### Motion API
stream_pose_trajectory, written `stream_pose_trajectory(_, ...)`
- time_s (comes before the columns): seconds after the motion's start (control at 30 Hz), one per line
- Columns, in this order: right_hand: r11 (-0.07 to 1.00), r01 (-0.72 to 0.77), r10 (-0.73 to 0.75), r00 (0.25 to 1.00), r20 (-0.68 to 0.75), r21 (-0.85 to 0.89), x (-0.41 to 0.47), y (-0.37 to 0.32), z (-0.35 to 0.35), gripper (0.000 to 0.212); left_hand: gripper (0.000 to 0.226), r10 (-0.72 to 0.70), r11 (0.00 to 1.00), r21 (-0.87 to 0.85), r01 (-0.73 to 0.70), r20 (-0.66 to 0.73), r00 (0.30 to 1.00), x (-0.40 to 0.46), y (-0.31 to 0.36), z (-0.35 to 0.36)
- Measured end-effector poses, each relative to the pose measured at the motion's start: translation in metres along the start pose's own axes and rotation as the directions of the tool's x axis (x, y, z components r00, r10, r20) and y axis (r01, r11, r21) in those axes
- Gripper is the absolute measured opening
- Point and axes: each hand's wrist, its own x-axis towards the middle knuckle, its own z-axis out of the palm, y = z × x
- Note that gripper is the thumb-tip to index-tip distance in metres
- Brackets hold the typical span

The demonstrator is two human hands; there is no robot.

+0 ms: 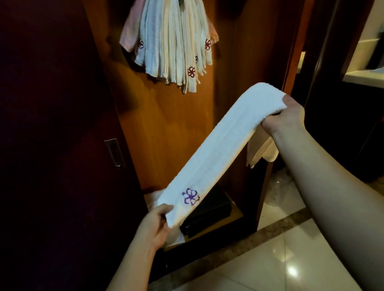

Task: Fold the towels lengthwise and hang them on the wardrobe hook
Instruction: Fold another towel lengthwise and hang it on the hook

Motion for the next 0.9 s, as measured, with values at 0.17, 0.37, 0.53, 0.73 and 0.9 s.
stream_pose_trajectory(0.17, 1.0, 0.002, -0.002, 0.999, 0.043, -0.01, -0.007, -0.001, 0.012, 0.034, 0.044, 0.035, 0.974, -0.225, -0.016, 0.078, 0.996, 0.008, -0.011, 0.006)
stream_pose_trajectory(0.37, 1.0, 0.02, -0.02, 0.999, 0.04, 0.016, -0.009, -0.004, 0.025, 0.035, 0.045, 0.079, 0.96, -0.269, -0.074, 0.009, 0.997, 0.023, -0.022, 0.007)
stream_pose_trajectory(0.53, 0.999, -0.012, 0.01, 1.0, 0.025, 0.052, -0.013, 0.007, 0.038, 0.045, 0.032, -0.065, 0.995, -0.076, 0.066, 0.024, 0.998, 0.037, -0.038, 0.023)
stream_pose_trajectory(0.73, 1.0, -0.025, 0.024, 0.997, 0.077, 0.014, -0.025, 0.022, 0.061, 0.045, 0.04, 0.042, 0.935, 0.354, 0.024, -0.177, 0.983, 0.056, -0.033, 0.045)
stream_pose_trajectory(0.9, 0.993, -0.06, 0.077, 0.981, 0.176, -0.1, -0.033, 0.041, 0.078, 0.051, 0.023, 0.428, 0.851, 0.383, -0.36, -0.109, 0.897, 0.013, -0.001, 0.101)
